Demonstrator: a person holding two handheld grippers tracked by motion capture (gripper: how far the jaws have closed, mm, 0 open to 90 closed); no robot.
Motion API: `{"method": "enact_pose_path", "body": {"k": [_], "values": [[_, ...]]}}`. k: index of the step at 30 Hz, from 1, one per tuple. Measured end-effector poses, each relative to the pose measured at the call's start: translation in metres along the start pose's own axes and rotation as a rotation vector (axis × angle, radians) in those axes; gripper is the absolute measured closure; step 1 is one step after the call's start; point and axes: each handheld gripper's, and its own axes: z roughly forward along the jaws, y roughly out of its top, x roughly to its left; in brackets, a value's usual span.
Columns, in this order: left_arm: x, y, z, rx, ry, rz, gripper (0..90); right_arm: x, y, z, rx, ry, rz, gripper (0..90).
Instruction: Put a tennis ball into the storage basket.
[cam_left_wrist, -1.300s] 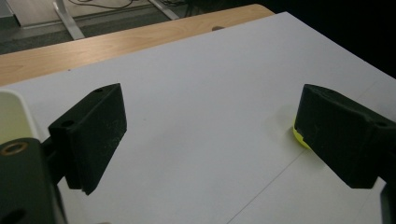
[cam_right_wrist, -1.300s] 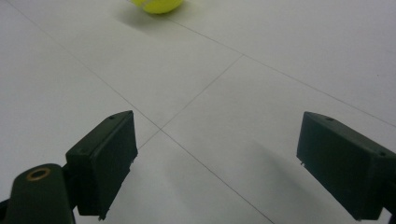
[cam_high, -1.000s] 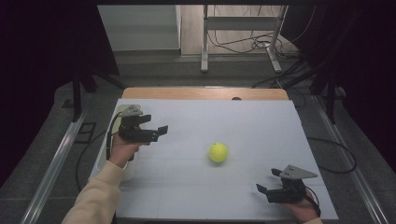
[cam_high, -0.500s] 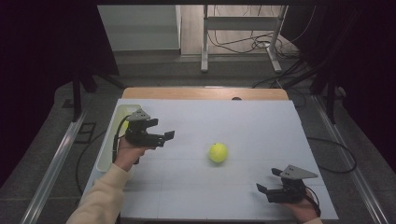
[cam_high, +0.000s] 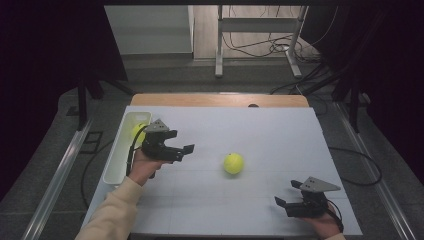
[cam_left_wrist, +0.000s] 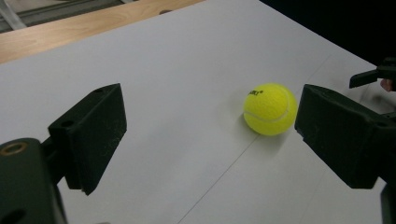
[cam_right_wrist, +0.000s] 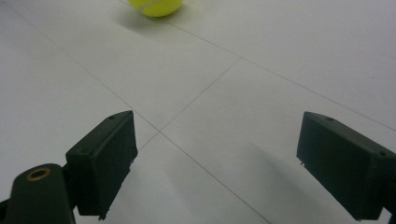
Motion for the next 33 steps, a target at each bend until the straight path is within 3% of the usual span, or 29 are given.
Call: {"method": "enact_pose_path", "body": {"k": [33], "values": [[-0.030,-0.004,0.045,0.066,-0.100,0.048,9.4,0.000,0.000,0.000,0.002,0.001,0.000,12.8]]}}
